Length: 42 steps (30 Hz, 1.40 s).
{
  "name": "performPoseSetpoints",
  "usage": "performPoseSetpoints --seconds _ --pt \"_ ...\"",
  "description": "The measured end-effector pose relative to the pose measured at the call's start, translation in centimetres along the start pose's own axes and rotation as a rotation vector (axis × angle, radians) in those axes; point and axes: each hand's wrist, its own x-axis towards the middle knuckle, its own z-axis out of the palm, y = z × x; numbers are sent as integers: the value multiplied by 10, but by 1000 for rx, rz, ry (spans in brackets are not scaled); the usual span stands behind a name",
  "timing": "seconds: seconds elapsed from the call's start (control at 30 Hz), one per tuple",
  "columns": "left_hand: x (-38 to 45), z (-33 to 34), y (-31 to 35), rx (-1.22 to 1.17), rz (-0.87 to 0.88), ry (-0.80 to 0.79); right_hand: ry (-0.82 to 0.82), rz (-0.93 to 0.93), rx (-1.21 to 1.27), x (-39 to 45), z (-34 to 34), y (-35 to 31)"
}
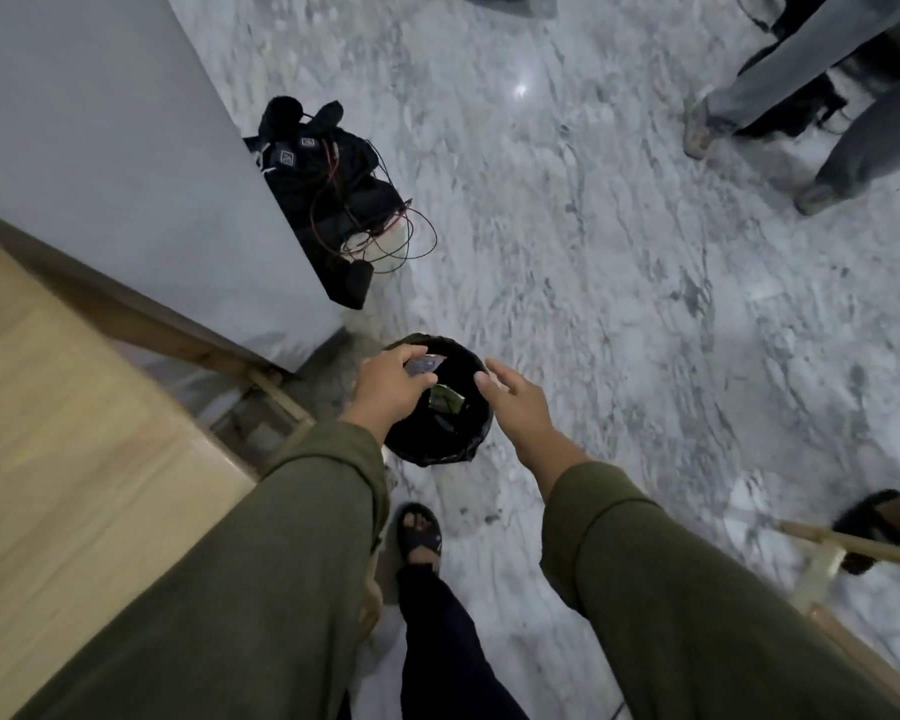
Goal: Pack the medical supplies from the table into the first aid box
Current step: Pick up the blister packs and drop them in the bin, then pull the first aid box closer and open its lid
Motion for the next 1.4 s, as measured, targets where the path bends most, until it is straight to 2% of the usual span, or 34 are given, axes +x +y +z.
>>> performPoseSetpoints --seconds 0.2,0.27,0.63,0.77,0.93,1.23,1.4 --pt "1 -16 2 179 -38 -33 67 2 -501 1 -7 -14" --pt "-5 -29 8 196 -35 -5 90 -16 -588 -8 -10 -27" --pt "-107 -119 37 246 173 195 302 -245 -611 -125 6 -84" --pt "-168 -148 28 312 258 245 392 -290 -625 -185 21 -85" --pt "-243 -185 0 313 323 317 432 -375 -618 -255 54 -87" --pt "-334 -260 -56 218 288 523 441 -593 -644 -334 120 -123" --pt "-374 -295 -84 138 231 653 361 -709 -662 -362 154 -149"
